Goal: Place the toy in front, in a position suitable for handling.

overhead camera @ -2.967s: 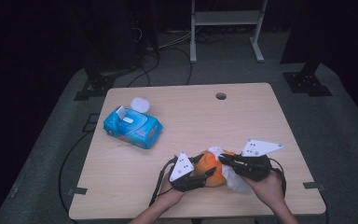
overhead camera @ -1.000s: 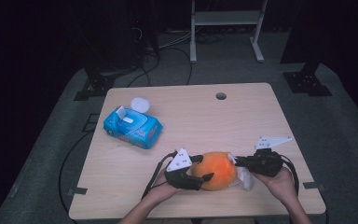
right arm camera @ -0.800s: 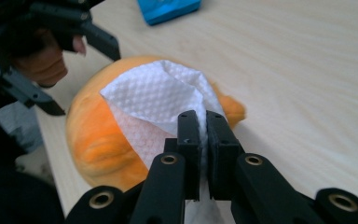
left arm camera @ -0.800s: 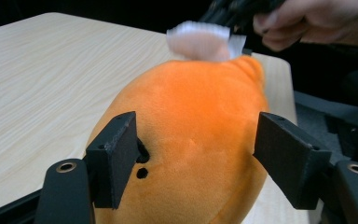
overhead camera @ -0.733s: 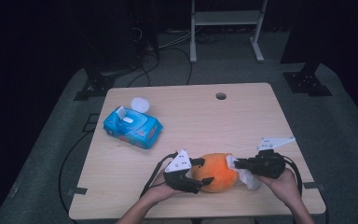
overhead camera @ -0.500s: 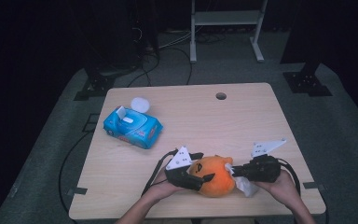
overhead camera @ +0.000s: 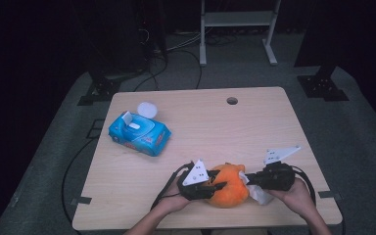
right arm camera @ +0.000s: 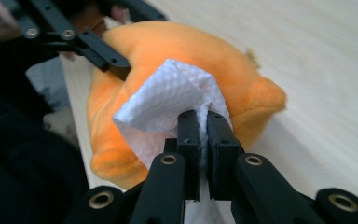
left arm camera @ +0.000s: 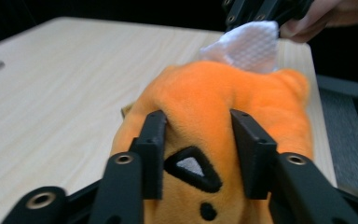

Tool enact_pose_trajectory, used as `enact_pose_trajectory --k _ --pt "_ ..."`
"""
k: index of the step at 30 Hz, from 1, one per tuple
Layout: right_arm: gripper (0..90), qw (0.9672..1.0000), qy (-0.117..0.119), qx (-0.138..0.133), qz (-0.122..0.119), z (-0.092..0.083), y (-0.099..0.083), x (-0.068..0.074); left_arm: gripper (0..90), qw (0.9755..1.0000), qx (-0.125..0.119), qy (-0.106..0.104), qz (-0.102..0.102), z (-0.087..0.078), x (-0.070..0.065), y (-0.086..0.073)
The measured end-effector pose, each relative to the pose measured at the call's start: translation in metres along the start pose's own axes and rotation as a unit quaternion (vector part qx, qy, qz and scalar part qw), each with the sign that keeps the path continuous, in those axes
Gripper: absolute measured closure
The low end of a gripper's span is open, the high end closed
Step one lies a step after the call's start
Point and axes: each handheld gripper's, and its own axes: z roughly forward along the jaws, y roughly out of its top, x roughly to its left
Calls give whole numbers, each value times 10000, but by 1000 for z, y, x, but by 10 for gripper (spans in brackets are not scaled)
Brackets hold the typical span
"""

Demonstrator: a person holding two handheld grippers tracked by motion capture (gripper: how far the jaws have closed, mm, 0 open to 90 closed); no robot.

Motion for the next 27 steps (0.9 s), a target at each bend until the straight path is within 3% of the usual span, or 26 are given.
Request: enact_pose_trajectory --k 2,5,8,12,16,19,22,27 --pt "852 9998 -91 -154 -17 -6 1 0 622 9998 -150 84 49 -4 1 3" --pt "856 9982 -122 -590 67 -14 5 0 632 9990 -299 323 103 -10 5 6" --pt "856 9966 -188 -785 158 -14 8 -3 633 9977 -393 549 72 -12 13 6" --pt "856 9954 -261 -841 372 -11 7 -9 630 9947 -401 935 114 -9 27 3" --pt "856 9953 -320 -842 349 -11 8 -9 623 9916 -439 1220 -19 -2 42 -7" --pt "855 9963 -398 -695 307 -7 6 -9 597 9912 -457 1222 -225 -2 49 -15" --pt "855 9969 -437 -570 318 -4 3 -10 543 9924 -376 1168 -122 -5 46 -14" --pt "855 9967 -455 -581 348 -5 4 -10 463 9938 -365 1048 -104 -9 39 -12"
